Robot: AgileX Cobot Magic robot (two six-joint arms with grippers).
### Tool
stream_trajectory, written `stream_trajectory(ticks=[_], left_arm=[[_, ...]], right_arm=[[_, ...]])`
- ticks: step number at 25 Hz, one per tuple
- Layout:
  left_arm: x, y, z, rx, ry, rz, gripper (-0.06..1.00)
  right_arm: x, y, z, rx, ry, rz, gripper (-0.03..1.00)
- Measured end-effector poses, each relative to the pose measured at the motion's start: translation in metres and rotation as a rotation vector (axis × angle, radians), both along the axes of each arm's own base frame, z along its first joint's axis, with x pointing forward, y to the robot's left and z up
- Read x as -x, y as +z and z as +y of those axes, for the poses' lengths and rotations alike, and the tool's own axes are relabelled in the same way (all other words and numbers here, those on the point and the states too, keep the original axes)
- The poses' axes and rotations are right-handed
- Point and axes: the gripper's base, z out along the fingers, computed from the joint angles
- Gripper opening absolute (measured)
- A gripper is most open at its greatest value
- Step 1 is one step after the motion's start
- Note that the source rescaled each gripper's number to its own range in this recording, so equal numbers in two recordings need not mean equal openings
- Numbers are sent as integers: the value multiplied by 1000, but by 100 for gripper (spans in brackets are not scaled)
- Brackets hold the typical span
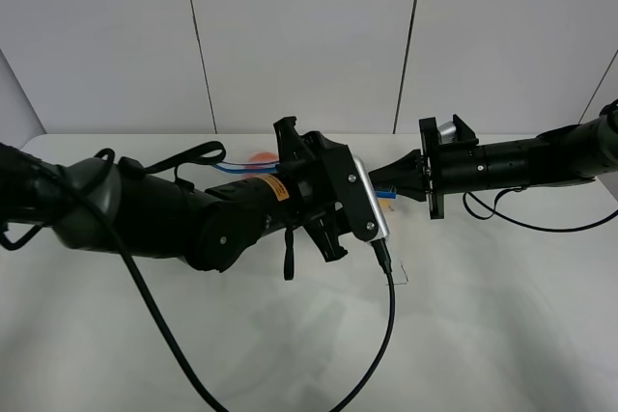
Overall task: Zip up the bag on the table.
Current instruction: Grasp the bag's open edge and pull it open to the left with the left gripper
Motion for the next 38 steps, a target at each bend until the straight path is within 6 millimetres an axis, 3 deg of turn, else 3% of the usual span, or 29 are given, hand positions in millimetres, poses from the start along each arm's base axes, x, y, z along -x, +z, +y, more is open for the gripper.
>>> stream_trajectory(ticks=[3,10,25,38], left_arm=[[-2,-11,-2,-29,-3,-17,88],[-3,-14,-2,-27,-1,-38,69],[-4,-24,-6,-34,-29,-63,66],[-3,-24,-6,-36,-33,-64,22]], right_arm=[[0,0,0,-1,-1,4,0],[0,0,0,-4,-6,14,0],[0,0,0,-24,-36,98,0],[0,0,0,-25,-37,101,0]])
